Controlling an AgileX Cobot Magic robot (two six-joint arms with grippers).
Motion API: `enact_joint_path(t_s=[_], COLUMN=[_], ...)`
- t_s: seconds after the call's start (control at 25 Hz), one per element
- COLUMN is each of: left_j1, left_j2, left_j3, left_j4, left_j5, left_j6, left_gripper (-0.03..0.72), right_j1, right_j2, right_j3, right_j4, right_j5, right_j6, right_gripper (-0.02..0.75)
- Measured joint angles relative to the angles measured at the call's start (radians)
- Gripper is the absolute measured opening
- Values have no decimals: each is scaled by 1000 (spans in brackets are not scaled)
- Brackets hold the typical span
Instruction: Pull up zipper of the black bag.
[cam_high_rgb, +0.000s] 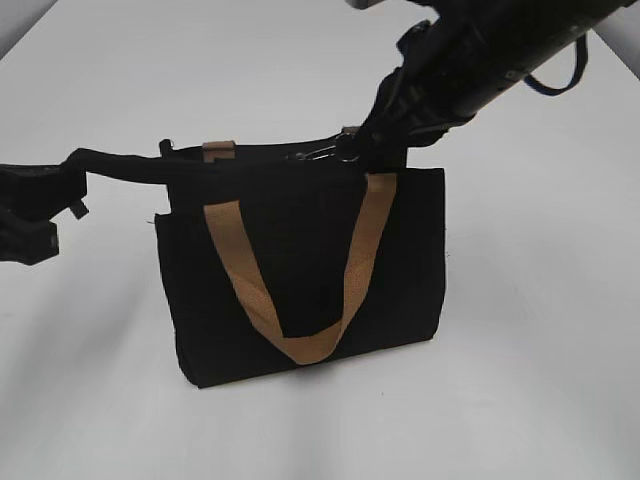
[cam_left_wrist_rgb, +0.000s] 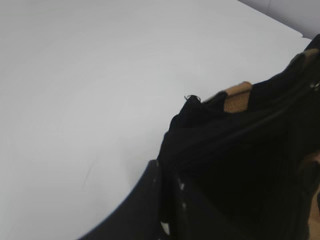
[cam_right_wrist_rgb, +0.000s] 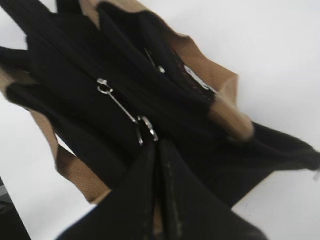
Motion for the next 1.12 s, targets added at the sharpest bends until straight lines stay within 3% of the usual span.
enact_joint_path(t_s=[0.48, 0.76, 0.84, 0.96, 1.12], left_j1=[3, 3, 3, 3, 3], left_j2=[-3, -3, -4, -25, -115], left_j3=[0, 0, 0, 0, 0], left_j4=[-13, -37, -40, 9, 170], left_j5=[31, 38, 38, 53, 68], left_j6=[-11, -44, -104, -225, -479], left_gripper=[5, 6, 27, 148, 430], right_j1=[-218, -243, -243, -245, -245], right_j2=[-86, -98, -108, -145, -217], right_j3=[2, 2, 2, 3, 3], right_j4=[-111, -84, -70, -89, -170], right_j5=[101, 144, 167, 210, 289], right_j6=[110, 150, 170, 222, 357], right_gripper=[-1, 3, 62, 231, 414])
